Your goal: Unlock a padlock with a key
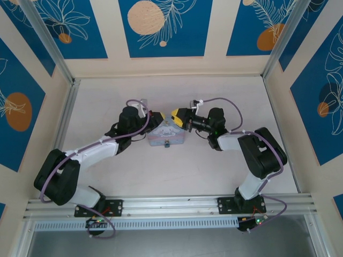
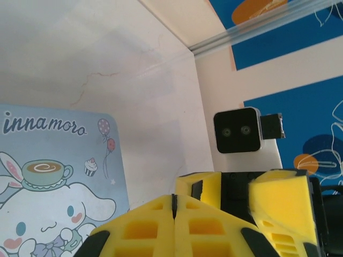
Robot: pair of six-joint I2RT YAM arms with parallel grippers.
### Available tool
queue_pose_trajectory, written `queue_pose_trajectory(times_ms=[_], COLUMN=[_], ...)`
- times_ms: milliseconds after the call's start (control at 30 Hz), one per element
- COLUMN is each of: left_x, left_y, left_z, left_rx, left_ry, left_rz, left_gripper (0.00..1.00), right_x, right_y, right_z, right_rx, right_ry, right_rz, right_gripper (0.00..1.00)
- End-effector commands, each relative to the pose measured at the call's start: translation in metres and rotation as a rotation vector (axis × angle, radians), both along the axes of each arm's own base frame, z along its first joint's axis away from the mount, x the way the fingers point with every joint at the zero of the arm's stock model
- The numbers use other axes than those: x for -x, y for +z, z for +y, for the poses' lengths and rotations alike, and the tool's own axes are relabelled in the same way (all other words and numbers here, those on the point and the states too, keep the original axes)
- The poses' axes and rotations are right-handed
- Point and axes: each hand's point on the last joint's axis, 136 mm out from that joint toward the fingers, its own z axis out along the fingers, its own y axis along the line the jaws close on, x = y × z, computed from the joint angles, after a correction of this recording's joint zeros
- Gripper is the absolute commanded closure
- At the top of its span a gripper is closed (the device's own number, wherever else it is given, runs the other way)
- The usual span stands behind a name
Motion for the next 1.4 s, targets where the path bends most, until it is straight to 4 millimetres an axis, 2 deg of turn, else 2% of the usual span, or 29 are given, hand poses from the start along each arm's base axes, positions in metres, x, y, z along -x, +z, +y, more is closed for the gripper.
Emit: queue_pose_trajectory(times_ms=[0, 200, 400, 833, 1367], left_x=[-0.002, -0.004, -0.005, -0.008, -0.008], left_y=[0.019, 0.022, 0.024, 0.024, 0.025], left_z=[0.002, 0.003, 0.003, 0.005, 0.007], left_rx=[0.050, 0.066, 0.068, 0.065, 0.061], left_ry=[0.041, 0.064, 0.073, 0.095, 0.102], left_rz=[-0.054, -0.064, -0.069, -0.073, -0.077], left_gripper=[1.00, 1.00, 1.00, 1.00, 1.00], right_x=[-0.001, 0.004, 0.005, 0.010, 0.009], right_y=[0.010, 0.005, 0.000, -0.003, -0.007], right_z=[0.012, 0.024, 0.027, 0.032, 0.028], right_rx=[-0.031, -0.034, -0.036, -0.051, -0.050], right_ry=[0.018, 0.048, 0.054, 0.072, 0.063], right_rz=[-0.041, -0.034, -0.024, -0.017, -0.006], right_gripper=[0.59, 0.58, 0.59, 0.77, 0.89])
